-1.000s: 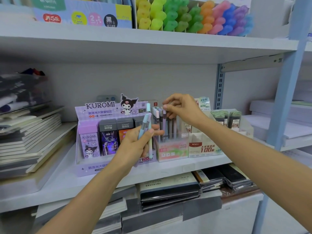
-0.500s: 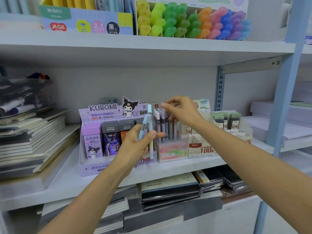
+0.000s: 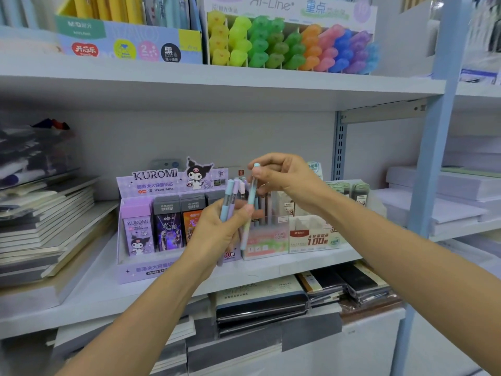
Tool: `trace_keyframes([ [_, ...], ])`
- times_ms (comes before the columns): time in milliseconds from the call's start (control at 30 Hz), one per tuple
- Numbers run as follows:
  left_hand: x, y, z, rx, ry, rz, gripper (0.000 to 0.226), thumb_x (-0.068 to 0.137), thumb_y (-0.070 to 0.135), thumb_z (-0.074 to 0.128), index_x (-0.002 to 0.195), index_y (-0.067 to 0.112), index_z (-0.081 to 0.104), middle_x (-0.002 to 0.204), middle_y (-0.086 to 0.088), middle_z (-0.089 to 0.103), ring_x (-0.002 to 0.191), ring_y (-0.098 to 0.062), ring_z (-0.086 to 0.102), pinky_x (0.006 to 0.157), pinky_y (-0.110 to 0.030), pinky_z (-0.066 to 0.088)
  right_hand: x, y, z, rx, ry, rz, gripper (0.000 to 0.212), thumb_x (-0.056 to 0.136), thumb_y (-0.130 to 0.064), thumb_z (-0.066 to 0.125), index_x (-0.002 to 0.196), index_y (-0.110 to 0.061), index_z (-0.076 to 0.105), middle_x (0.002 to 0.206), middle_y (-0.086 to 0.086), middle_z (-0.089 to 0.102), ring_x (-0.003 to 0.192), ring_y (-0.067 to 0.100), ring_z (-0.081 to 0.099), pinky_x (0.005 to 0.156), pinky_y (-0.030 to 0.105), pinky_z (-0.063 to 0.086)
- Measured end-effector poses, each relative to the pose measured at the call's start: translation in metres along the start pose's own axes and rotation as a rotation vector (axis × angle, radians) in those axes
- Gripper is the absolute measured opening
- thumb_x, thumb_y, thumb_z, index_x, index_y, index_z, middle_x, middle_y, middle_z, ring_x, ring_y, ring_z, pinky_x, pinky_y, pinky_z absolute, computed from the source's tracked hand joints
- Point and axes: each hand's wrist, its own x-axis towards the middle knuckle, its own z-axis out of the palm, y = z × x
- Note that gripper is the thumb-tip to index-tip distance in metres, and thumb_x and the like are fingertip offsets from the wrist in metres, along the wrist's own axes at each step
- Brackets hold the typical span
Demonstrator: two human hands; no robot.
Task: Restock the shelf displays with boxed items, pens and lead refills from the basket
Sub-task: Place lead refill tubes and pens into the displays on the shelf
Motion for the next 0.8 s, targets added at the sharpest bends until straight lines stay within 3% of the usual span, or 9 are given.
trace_keyframes([
  [100,0.005,0.0,-0.006,-0.044,0.037,-0.09,0.027,0.097,0.036,0.053,0.109,0.013,0.06,0.084,-0.008,0.072,0.037,-0.008,0.039,0.036,-0.019,0.032,0.004,-0.009,-0.019,0.02,0.177,-0.01,0.019,0.09,-0.005,0.064,0.107,0.003,0.064,0.089,0.013,0.072,0.076,0.018,0.071,0.069,0.023,0.059],
  [267,0.006,-0.002,-0.011,-0.228,0.043,-0.12,0.015,0.101,0.017,0.043,0.096,0.007,0.053,0.082,-0.009,0.066,0.046,-0.013,0.043,0.036,-0.018,0.031,0.016,-0.003,-0.034,-0.197,0.378,-0.038,0.019,0.087,-0.003,0.068,0.103,0.008,0.065,0.083,0.019,0.069,0.069,0.023,0.068,0.067,0.028,0.06],
  [367,0.003,-0.004,-0.01,-0.217,0.024,-0.08,0.02,0.103,0.019,0.041,0.106,0.005,0.055,0.073,-0.002,0.064,0.052,-0.011,0.047,0.042,-0.019,0.038,0.021,0.014,-0.025,-0.283,0.374,0.012,0.013,0.085,-0.006,0.071,0.096,-0.001,0.067,0.08,0.014,0.069,0.069,0.024,0.068,0.07,0.033,0.06],
  [500,-0.001,-0.007,-0.013,-0.2,0.0,-0.047,0.026,0.103,0.02,0.04,0.113,0.008,0.061,0.069,-0.003,0.063,0.057,-0.012,0.054,0.05,-0.021,0.046,0.02,0.034,-0.011,-0.361,0.32,0.028,0.009,0.084,-0.012,0.073,0.091,-0.01,0.068,0.08,0.01,0.07,0.071,0.022,0.071,0.066,0.025,0.059],
  [633,-0.003,-0.011,-0.018,-0.177,-0.016,-0.019,0.025,0.103,0.021,0.042,0.114,0.012,0.062,0.071,-0.003,0.067,0.063,-0.014,0.061,0.059,-0.023,0.054,0.021,0.031,-0.016,-0.412,0.269,0.011,0.01,0.083,-0.014,0.075,0.088,-0.01,0.067,0.077,0.01,0.072,0.07,0.022,0.072,0.066,0.028,0.06],
  [800,0.0,-0.014,-0.017,-0.16,-0.036,-0.01,0.024,0.101,0.024,0.045,0.115,0.018,0.064,0.074,-0.004,0.068,0.059,-0.014,0.06,0.054,-0.023,0.052,0.021,0.033,-0.009,-0.432,0.217,0.018,0.019,0.083,-0.013,0.075,0.099,-0.008,0.066,0.078,0.013,0.072,0.07,0.025,0.072,0.067,0.032,0.061],
])
